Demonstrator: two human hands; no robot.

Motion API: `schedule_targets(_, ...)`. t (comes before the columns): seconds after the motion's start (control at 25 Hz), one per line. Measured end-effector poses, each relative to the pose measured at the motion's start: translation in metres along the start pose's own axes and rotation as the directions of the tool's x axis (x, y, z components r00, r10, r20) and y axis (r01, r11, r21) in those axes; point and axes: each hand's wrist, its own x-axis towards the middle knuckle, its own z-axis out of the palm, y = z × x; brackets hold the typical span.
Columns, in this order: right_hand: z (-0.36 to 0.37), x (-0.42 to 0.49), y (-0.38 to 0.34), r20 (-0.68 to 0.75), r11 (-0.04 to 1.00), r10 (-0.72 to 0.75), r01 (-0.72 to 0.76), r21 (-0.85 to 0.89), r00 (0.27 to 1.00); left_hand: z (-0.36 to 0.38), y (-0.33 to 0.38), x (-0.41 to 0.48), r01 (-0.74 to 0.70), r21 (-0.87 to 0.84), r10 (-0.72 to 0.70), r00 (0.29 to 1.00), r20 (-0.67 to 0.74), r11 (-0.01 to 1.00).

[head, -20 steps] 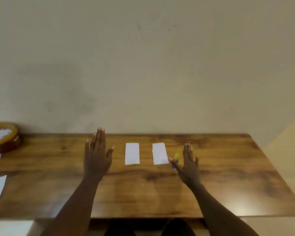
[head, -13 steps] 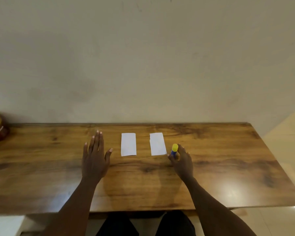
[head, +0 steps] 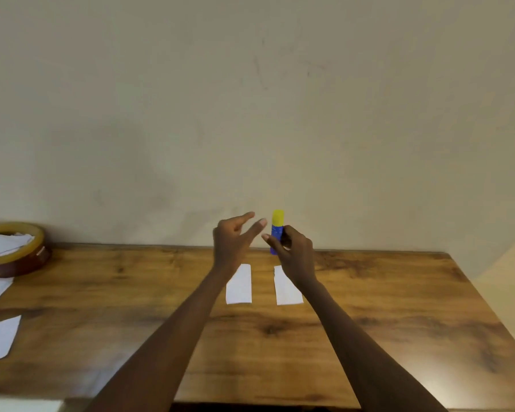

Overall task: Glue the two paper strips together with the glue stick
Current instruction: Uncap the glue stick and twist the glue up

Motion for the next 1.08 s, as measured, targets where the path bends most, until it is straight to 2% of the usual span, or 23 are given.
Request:
schedule_targets(0.08, -0.001, 0.005, -0.032, -0.026, 0.995, -0.089, 0.090, 0.041, 0.996, 0.006, 0.031, -0.003, -0.018, -0.173, 0.019, 1.000, 0.002, 0.985)
schedule_targets(0.16, -0.007, 0.006, -0.055, -0.053, 0.987, -0.145, 0.148, 0.068, 0.988, -0.001, 0.053, -0.004, -0.050, -0.267, 0.036, 0.998, -0.058, 0.962)
schedule_targets(0.32, -0.019, 0.005, -0.090, -0.036, 0.972, -0.206, 0.209, 0.104, 0.978, -0.021, 0.079, -0.005, -0.054, -0.326, 0.031, 0.997, -0.074, 0.944)
schedule_targets(0.52, -0.028, 0.002, -0.113, 0.006, 0.968, -0.201, 0.198, 0.154, 0.980, -0.037, 0.105, -0.003, -0.077, -0.301, 0.066, 0.997, -0.047, 0.950)
schedule_targets(0.68, -0.041, 0.004, -0.124, -0.058, 0.950, -0.244, 0.250, 0.188, 0.968, -0.039, 0.124, -0.009, -0.141, -0.275, 0.144, 0.989, -0.009, 0.951)
schedule_targets(0.76, -0.044, -0.004, -0.119, -0.016, 0.945, -0.262, 0.260, 0.197, 0.965, -0.047, 0.141, -0.007, -0.136, -0.414, 0.121, 0.991, -0.061, 0.900)
schedule_targets(0.84, -0.045, -0.024, -0.103, 0.060, 0.955, -0.227, 0.210, 0.210, 0.972, -0.068, 0.158, 0.008, -0.169, -0.524, 0.118, 0.984, -0.130, 0.835)
schedule_targets(0.88, -0.048, -0.033, -0.096, 0.087, 0.961, -0.193, 0.170, 0.217, 0.977, -0.080, 0.164, 0.015, -0.205, -0.476, 0.161, 0.978, -0.130, 0.856)
schedule_targets(0.96, -0.052, -0.037, -0.091, 0.087, 0.966, -0.161, 0.139, 0.220, 0.983, -0.090, 0.164, 0.013, -0.238, -0.343, 0.244, 0.969, -0.027, 0.909)
schedule_targets(1.08, -0.058, -0.026, -0.113, 0.046, 0.948, -0.224, 0.206, 0.242, 0.974, -0.073, 0.142, -0.014, -0.171, -0.278, 0.214, 0.968, 0.132, 0.945)
